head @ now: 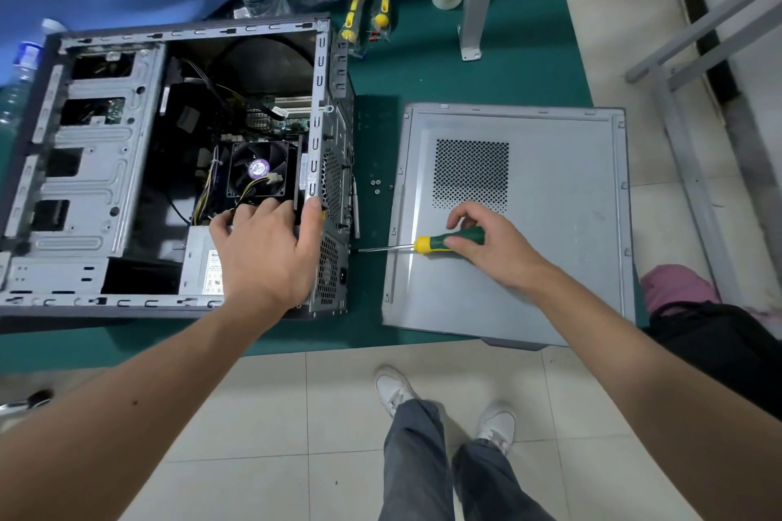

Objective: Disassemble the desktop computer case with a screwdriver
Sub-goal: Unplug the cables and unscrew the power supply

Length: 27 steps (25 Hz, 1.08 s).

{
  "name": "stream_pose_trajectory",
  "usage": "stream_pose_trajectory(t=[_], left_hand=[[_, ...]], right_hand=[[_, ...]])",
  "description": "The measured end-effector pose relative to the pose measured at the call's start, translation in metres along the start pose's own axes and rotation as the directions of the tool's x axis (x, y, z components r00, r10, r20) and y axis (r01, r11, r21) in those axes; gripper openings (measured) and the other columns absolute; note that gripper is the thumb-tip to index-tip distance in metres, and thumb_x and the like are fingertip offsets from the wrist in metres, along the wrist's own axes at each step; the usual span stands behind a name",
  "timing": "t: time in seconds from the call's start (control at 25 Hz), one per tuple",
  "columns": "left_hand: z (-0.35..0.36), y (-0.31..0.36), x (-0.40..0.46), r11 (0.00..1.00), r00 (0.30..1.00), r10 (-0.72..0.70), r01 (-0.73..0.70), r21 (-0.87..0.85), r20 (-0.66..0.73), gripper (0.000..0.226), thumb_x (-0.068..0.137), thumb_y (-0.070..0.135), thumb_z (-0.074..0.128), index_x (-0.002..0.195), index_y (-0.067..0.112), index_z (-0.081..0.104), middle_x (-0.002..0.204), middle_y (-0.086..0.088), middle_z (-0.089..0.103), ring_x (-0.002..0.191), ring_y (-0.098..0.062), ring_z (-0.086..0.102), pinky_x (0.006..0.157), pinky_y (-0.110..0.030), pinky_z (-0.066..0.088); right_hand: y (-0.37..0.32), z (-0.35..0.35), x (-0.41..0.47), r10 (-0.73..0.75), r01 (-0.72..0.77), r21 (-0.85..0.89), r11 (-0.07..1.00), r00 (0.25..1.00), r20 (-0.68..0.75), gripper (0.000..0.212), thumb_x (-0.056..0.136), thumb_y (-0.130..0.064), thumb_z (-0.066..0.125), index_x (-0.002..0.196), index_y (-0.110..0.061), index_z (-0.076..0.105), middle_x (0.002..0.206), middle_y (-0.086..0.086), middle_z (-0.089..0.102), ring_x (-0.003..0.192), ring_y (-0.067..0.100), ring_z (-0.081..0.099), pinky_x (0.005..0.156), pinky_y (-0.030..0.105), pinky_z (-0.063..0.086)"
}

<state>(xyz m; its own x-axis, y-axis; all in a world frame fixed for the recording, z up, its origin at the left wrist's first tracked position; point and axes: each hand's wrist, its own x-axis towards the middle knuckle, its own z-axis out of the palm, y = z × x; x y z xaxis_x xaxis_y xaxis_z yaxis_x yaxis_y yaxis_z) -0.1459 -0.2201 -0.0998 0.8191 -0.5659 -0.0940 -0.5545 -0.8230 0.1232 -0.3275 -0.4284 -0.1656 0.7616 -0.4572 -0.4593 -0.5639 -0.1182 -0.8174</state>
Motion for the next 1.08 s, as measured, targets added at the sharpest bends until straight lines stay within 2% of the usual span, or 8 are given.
stream_pose_trajectory(t=[0.32, 0.48, 0.56, 0.68, 0.8, 0.88, 0.96, 1.08], left_hand=[[0.0, -0.001, 0.0, 1.0, 1.0, 0.005, -0.005, -0.003, -0.008, 0.064, 0.097, 0.058, 0.008, 0.058, 0.021, 0.044, 0.077, 0.004, 0.053, 0.087, -0.024, 0.046, 0.102, -0.046, 0.026], [0.0, 0.0, -0.001, 1.0, 1.0, 0.006, -0.006, -0.006, -0.004, 0.065, 0.097, 0.058, 0.008, 0.059, 0.021, 0.046, 0.078, 0.003, 0.054, 0.089, -0.024, 0.048, 0.103, -0.047, 0.025], [0.0, -0.001, -0.001, 1.0, 1.0, 0.002, -0.002, -0.004, -0.001, 0.065, 0.096, 0.058, 0.007, 0.059, 0.021, 0.046, 0.079, 0.003, 0.054, 0.089, -0.024, 0.048, 0.103, -0.046, 0.025], [0.001, -0.001, 0.0, 1.0, 1.0, 0.002, -0.002, -0.003, -0.004, 0.065, 0.096, 0.058, 0.007, 0.059, 0.022, 0.046, 0.076, 0.005, 0.052, 0.086, -0.022, 0.045, 0.103, -0.047, 0.026], [0.002, -0.001, 0.0, 1.0, 1.0, 0.004, -0.004, -0.008, -0.01, 0.064, 0.097, 0.058, 0.008, 0.058, 0.022, 0.044, 0.076, 0.005, 0.051, 0.085, -0.021, 0.044, 0.103, -0.047, 0.027], [0.002, -0.002, 0.0, 1.0, 1.0, 0.002, -0.002, -0.007, -0.011, 0.064, 0.097, 0.058, 0.008, 0.058, 0.022, 0.044, 0.076, 0.005, 0.051, 0.085, -0.022, 0.044, 0.103, -0.047, 0.027], [0.001, -0.001, -0.001, 1.0, 1.0, 0.004, -0.005, -0.01, -0.014, 0.064, 0.097, 0.058, 0.008, 0.058, 0.022, 0.044, 0.075, 0.005, 0.051, 0.086, -0.022, 0.045, 0.103, -0.047, 0.026], [0.001, -0.001, 0.0, 1.0, 1.0, 0.007, -0.008, -0.01, -0.02, 0.063, 0.097, 0.058, 0.008, 0.058, 0.022, 0.043, 0.076, 0.004, 0.052, 0.086, -0.022, 0.046, 0.103, -0.048, 0.027]], right_hand=[[0.001, 0.008, -0.009, -0.208, 0.198, -0.1, 0.975, 0.974, -0.093, 0.025, 0.081, -0.004, 0.073, 0.099, -0.015, 0.059, 0.098, 0.005, 0.053, 0.09, 0.023, 0.054, 0.078, 0.04, 0.051], [-0.006, 0.001, 0.002, 0.22, -0.222, 0.148, 0.964, 0.975, 0.033, 0.024, 0.097, -0.04, 0.051, 0.101, -0.017, 0.056, 0.093, 0.006, 0.06, 0.069, 0.02, 0.06, 0.068, 0.036, 0.047], [-0.008, 0.002, 0.006, 0.359, -0.367, 0.266, 0.892, 0.93, 0.078, 0.021, 0.097, -0.033, 0.05, 0.099, -0.013, 0.053, 0.087, 0.011, 0.064, 0.062, 0.028, 0.061, 0.065, 0.042, 0.044], [-0.006, 0.003, 0.006, 0.309, -0.293, 0.318, 0.902, 0.951, 0.001, 0.006, 0.09, -0.018, 0.062, 0.094, -0.018, 0.057, 0.082, 0.014, 0.067, 0.058, 0.023, 0.061, 0.059, 0.035, 0.04], [-0.006, 0.003, -0.001, 0.089, -0.059, 0.288, 0.956, 0.992, -0.091, 0.019, 0.083, -0.013, 0.074, 0.094, -0.026, 0.067, 0.086, 0.005, 0.068, 0.068, 0.004, 0.062, 0.053, 0.015, 0.045], [-0.007, 0.004, -0.001, 0.059, -0.018, 0.329, 0.944, 0.991, -0.116, 0.022, 0.08, -0.014, 0.078, 0.095, -0.027, 0.069, 0.091, 0.003, 0.069, 0.078, 0.006, 0.063, 0.06, 0.014, 0.047], [-0.009, 0.004, 0.0, 0.174, -0.144, 0.35, 0.926, 0.983, -0.055, 0.017, 0.083, -0.026, 0.076, 0.096, -0.02, 0.066, 0.085, 0.004, 0.068, 0.07, 0.015, 0.064, 0.061, 0.023, 0.049], [-0.006, -0.002, 0.003, 0.36, -0.375, 0.129, 0.918, 0.925, 0.126, 0.038, 0.094, -0.048, 0.055, 0.079, -0.014, 0.061, 0.065, 0.006, 0.058, 0.044, 0.017, 0.048, 0.048, 0.026, 0.037]])
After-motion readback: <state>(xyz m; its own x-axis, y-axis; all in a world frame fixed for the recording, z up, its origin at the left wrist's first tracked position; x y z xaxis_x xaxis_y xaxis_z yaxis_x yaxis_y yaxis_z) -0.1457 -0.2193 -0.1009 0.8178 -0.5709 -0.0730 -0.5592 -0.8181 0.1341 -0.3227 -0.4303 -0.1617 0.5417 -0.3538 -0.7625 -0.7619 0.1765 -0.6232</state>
